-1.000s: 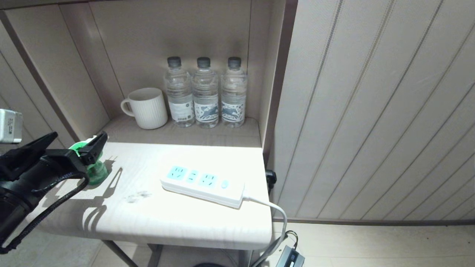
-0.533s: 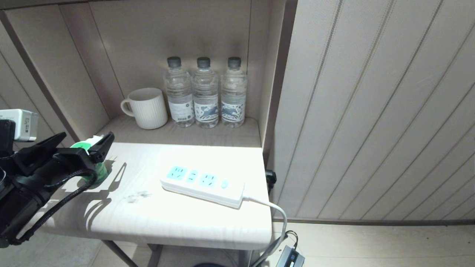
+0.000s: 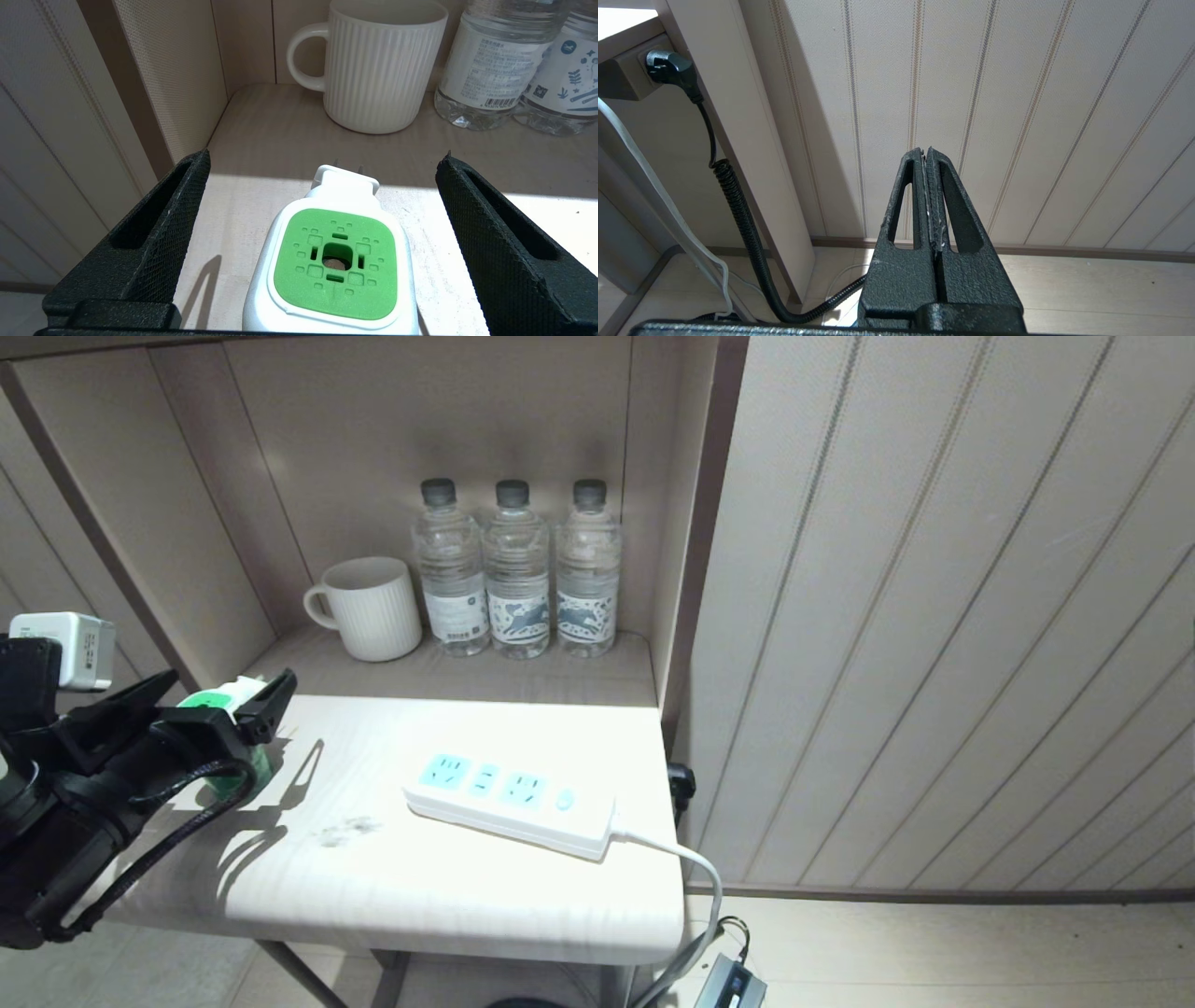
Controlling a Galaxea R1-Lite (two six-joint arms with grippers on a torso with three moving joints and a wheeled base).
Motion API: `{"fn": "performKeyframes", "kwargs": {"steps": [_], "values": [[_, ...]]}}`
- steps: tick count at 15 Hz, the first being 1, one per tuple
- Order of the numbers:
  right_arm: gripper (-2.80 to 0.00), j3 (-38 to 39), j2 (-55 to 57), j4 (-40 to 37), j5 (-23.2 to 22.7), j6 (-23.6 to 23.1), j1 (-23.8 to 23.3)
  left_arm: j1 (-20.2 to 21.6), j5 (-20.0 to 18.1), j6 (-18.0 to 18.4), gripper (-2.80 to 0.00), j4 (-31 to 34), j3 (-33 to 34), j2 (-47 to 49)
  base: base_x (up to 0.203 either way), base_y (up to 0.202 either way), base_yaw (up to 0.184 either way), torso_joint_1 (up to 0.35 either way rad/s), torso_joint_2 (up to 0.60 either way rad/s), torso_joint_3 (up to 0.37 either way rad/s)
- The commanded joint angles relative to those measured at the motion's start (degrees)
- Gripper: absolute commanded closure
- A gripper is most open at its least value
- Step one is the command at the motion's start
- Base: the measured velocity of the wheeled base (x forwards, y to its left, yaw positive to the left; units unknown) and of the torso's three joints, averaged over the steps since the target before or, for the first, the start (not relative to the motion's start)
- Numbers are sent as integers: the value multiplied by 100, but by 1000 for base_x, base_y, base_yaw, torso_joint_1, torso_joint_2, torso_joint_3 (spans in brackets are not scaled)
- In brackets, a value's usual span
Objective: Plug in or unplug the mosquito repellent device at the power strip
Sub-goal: Pick up the mosquito repellent liquid
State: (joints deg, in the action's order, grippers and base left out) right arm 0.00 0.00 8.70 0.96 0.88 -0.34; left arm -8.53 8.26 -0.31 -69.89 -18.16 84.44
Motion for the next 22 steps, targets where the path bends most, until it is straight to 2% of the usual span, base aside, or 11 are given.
{"fn": "performKeyframes", "kwargs": {"steps": [1,15,22], "values": [[0,0,9,8,0,0,-1,1,9,-4,-280,-87,11,87,0,0,0,0,0,0],[0,0,8,8,0,0,-1,0,9,-13,-280,-183,101,126,0,0,0,0,0,0],[0,0,0,8,0,-4,-1,-7,18,-13,-280,-964,422,363,0,0,0,0,0,0]]}}
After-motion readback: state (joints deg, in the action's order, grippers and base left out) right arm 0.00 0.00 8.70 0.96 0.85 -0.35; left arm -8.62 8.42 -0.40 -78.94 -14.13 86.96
